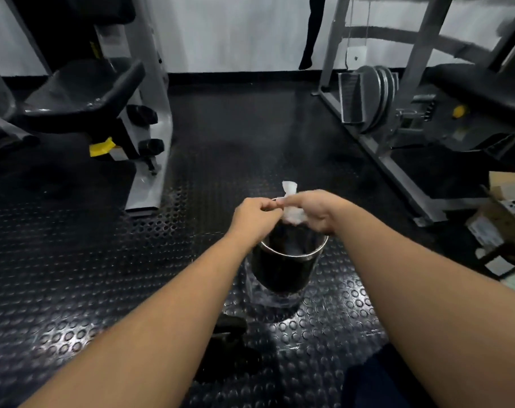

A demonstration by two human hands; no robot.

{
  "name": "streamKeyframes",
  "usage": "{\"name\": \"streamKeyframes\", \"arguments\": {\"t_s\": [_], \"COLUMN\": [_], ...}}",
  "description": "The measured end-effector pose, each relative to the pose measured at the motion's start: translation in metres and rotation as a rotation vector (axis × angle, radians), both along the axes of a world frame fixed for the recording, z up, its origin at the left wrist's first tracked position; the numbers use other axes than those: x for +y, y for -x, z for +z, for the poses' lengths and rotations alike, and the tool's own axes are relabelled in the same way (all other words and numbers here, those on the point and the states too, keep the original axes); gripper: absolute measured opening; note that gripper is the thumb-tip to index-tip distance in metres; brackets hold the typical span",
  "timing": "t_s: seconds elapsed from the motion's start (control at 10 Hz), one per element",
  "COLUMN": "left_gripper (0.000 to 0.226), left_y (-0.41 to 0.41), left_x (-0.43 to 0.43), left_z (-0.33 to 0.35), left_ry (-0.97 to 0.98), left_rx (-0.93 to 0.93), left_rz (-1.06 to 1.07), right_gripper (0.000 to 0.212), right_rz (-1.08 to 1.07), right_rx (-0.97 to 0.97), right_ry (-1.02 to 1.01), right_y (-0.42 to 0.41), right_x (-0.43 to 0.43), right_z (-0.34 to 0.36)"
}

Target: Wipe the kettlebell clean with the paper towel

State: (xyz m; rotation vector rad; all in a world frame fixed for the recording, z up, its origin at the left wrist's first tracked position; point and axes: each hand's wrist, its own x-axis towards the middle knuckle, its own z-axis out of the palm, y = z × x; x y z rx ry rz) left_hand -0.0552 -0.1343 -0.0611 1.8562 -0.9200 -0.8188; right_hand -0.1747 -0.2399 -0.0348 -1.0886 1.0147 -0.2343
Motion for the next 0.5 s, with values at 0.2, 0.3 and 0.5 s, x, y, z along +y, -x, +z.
{"name": "streamKeyframes", "arguments": {"t_s": [0.2, 0.3, 0.5], "left_gripper": [0.027, 0.027, 0.025], "left_y": [-0.022, -0.039, -0.062], "left_x": [-0.053, -0.065, -0.066], "left_z": [-0.062, -0.078, -0.081], "left_ry": [-0.143, -0.221, -0.336], "left_rx": [-0.219, -0.333, -0.371], "left_rz": [-0.064, -0.089, -0.133], "right_gripper": [0.024, 0.037, 0.049], "right_rz": [0.079, 0.241, 0.37], "right_rx": [0.622, 0.684, 0.757], "right_ry": [0.538, 0.583, 0.707], "right_y": [-0.019, -0.021, -0.02], "right_x": [-0.059, -0.067, -0.063], "right_z": [-0.08, -0.108, -0.13]}}
